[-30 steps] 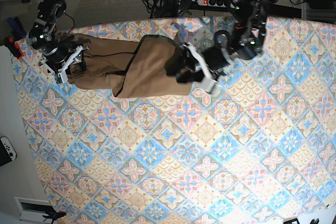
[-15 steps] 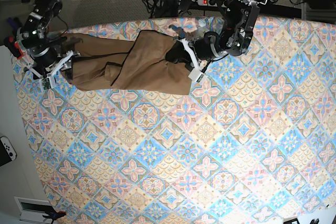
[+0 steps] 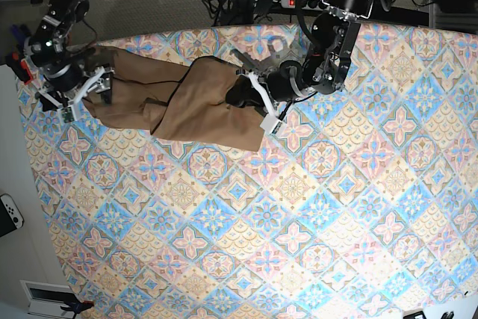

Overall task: Layout the t-shirt on the table in an organized manner, then fold the t-shirt properly
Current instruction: 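Lay the end down and regrasp the strip end with the right gripper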

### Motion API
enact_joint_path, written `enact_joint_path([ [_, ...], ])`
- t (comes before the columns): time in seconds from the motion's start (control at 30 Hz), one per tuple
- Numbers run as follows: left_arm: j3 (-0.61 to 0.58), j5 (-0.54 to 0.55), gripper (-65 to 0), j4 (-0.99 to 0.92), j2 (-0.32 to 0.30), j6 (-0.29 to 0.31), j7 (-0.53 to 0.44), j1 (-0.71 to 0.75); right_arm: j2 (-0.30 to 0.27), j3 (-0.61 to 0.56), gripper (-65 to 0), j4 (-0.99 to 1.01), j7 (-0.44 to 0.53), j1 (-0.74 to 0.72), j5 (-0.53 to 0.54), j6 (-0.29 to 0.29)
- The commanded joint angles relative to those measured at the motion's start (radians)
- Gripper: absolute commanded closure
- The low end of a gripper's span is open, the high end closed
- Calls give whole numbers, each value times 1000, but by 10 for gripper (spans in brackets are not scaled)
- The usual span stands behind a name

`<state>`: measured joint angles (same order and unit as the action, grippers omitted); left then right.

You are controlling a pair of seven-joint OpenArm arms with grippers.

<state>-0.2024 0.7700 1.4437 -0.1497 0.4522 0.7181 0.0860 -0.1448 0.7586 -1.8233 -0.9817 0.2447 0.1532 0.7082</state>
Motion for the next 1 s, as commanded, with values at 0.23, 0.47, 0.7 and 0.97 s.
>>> enact_joint_path([
  [0.23, 1, 16, -63, 6, 2, 12, -10, -4, 4, 362, -591, 69, -173, -166, -4, -10],
  [0.47, 1, 16, -63, 6, 2, 12, -10, -7, 4, 381, -568, 199, -289, -190, -4, -10],
  [0.7, 1, 16, -63, 6, 2, 12, -10, -7, 7, 350, -568, 211, -314, -190, -2, -10],
  [0.97, 2, 16, -63, 6, 2, 12, -10, -7, 7, 344, -567, 205, -415, -207, 122, -10],
])
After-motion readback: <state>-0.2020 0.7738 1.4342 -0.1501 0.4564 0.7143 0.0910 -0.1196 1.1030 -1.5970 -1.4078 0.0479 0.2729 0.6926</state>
